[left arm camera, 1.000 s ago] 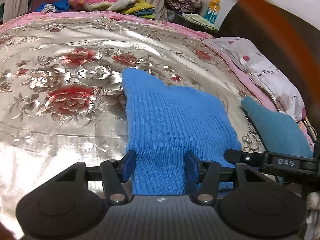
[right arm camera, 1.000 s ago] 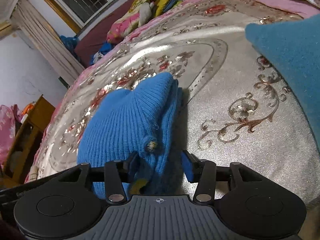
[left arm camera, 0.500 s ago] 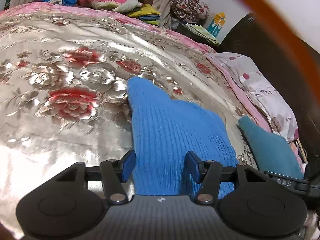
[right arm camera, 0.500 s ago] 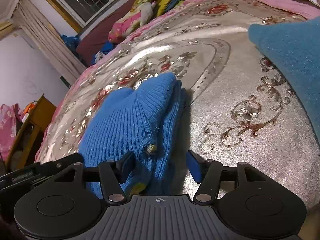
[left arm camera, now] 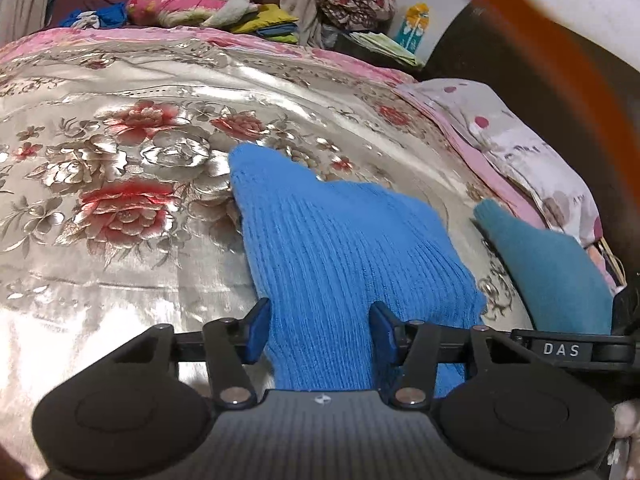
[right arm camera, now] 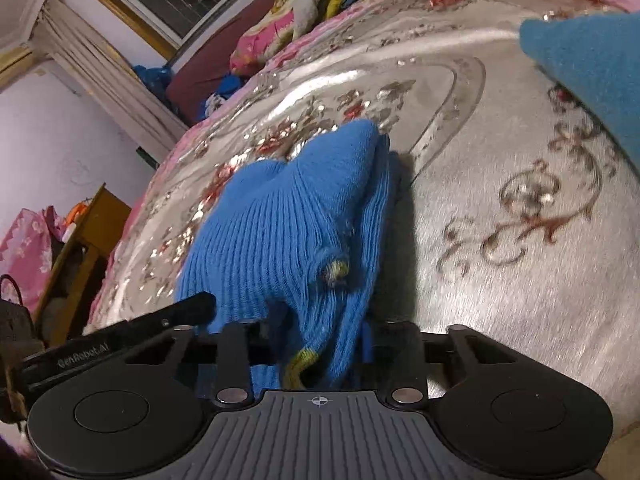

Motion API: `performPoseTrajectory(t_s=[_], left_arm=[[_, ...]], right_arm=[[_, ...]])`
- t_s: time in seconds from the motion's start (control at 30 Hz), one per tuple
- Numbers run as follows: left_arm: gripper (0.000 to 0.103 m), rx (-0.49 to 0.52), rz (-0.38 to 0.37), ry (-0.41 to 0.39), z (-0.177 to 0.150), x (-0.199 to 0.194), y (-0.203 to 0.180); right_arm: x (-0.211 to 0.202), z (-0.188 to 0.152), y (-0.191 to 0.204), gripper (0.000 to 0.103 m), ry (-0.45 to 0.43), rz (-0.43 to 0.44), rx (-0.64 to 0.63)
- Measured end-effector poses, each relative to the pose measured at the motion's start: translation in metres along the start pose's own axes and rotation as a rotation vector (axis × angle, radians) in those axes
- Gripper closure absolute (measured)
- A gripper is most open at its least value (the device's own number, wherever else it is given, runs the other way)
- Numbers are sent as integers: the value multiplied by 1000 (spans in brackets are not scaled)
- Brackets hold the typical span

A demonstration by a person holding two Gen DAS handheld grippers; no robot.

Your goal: Fold small clothes

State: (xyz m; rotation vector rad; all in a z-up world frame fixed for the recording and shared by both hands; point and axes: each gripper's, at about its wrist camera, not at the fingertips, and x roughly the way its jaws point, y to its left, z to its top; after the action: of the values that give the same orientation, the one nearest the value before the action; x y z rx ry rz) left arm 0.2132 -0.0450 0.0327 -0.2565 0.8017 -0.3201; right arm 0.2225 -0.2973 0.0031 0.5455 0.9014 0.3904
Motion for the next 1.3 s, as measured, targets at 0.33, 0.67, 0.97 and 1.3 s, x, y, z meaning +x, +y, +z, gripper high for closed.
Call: performPoseTrajectory(t_s=[0.33, 0.67, 0.97, 1.3], left_arm=[[49, 57, -5, 73, -44, -43, -10], [49, 139, 64, 62, -57, -63, -31], [49, 153, 63, 49, -52, -66, -32], [49, 160, 86, 66, -51, -58, -33]], right_arm=[[-29, -49, 14, 76, 70, -30, -8], [-57, -64, 36, 74, 56, -157, -65], [-71, -43, 53, 73, 4, -231, -126], [-19, 8, 71, 72, -39, -263, -193]])
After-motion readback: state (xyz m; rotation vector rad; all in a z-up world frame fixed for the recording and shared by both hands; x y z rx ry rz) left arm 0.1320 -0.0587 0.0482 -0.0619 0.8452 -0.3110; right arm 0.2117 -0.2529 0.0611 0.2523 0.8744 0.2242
